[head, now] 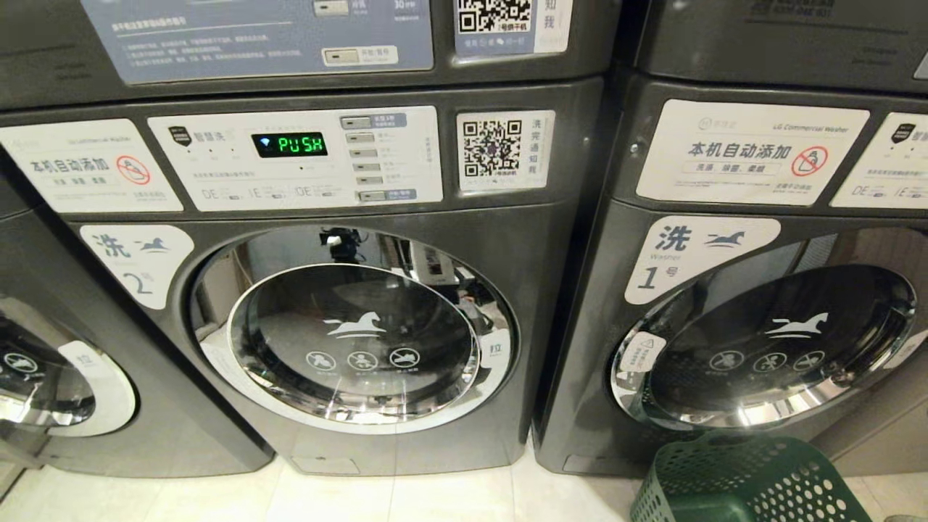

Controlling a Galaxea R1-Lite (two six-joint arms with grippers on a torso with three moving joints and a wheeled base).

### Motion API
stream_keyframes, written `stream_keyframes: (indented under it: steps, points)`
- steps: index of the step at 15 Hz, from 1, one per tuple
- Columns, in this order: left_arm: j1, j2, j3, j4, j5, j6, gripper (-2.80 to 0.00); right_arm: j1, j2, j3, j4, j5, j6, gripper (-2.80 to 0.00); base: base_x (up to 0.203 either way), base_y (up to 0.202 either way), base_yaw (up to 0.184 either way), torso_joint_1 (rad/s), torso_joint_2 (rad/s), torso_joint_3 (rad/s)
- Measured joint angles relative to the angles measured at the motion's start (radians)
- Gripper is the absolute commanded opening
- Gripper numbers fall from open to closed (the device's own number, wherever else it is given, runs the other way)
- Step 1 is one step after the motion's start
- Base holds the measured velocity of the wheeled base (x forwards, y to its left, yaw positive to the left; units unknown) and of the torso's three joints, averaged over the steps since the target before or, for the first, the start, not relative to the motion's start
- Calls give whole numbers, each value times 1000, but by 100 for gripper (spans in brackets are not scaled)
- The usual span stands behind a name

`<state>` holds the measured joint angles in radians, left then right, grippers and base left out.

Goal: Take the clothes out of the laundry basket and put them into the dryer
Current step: Put the clothes in the dryer

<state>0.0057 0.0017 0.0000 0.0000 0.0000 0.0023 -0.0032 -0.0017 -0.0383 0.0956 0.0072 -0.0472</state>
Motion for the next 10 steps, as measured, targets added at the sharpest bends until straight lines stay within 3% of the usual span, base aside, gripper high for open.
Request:
stream_keyframes:
  steps: [10]
  points:
    - [0, 0, 0, 0, 0, -2, -280, 0, 0, 8, -22, -11, 42, -280, 0, 0, 0, 203, -501, -304]
